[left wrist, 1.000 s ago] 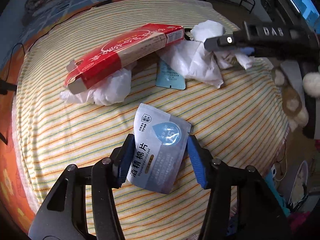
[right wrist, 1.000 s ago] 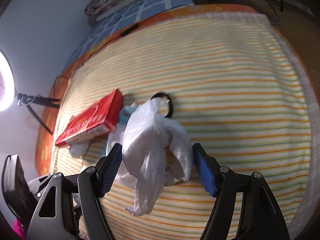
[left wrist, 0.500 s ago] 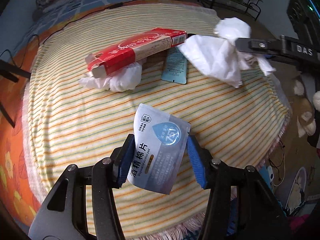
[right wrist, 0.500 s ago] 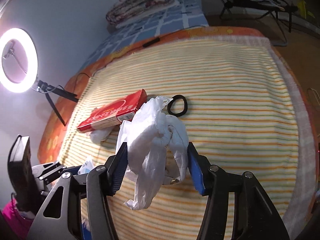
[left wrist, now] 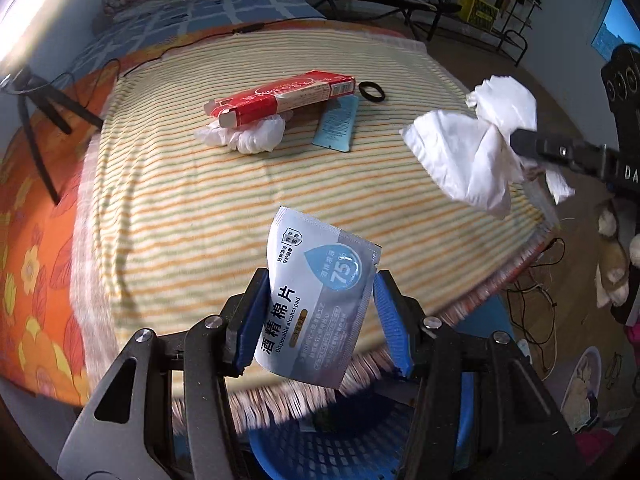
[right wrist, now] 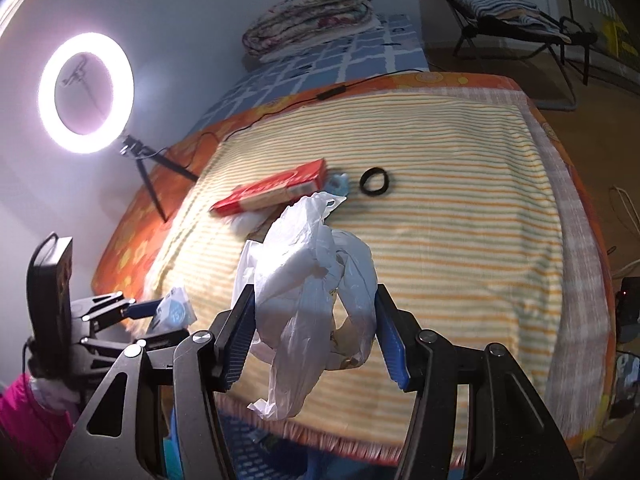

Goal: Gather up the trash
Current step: 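Carry the sachet and tissues over the blue basket and open both tools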

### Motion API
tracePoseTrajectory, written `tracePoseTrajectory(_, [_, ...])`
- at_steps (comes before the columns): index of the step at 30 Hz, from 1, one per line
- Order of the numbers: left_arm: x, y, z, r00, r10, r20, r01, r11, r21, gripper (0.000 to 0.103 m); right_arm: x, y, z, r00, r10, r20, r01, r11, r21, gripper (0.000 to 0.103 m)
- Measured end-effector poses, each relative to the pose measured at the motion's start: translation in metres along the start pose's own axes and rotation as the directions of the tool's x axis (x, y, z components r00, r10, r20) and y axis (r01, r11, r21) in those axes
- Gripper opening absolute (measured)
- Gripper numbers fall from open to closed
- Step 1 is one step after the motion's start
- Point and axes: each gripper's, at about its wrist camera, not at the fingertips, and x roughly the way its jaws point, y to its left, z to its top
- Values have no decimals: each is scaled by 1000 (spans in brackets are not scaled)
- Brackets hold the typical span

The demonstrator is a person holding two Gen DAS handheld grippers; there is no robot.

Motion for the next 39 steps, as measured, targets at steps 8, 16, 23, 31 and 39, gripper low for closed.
tracePoseTrajectory(8, [-21,-19,-30,1000,4,19,-3,998,-60,54,-20,20,-36,1000,15,-15,-16,999,-45,55])
tracePoseTrajectory(16, [-23,-36,-72,999,34,3,-34,994,-100,54,-27,36,-76,998,22,-62,-28,995,-93,55])
tracePoseTrajectory(23, [-9,-47,-100,999,37,-35,-41,991,-126,54,-24,49,-105,995,6,-99,-20,990,-137,55])
tracePoseTrajectory(31, [0,-43,-122,997,23,-68,-36,982,-186,54,-15,55,-126,990,-1,-139,-21,988,-152,55])
tracePoseTrajectory(39, [10,-40,-137,995,16,-99,-39,972,-230,54,3,62,-145,980,-7,-197,-26,986,-164,57])
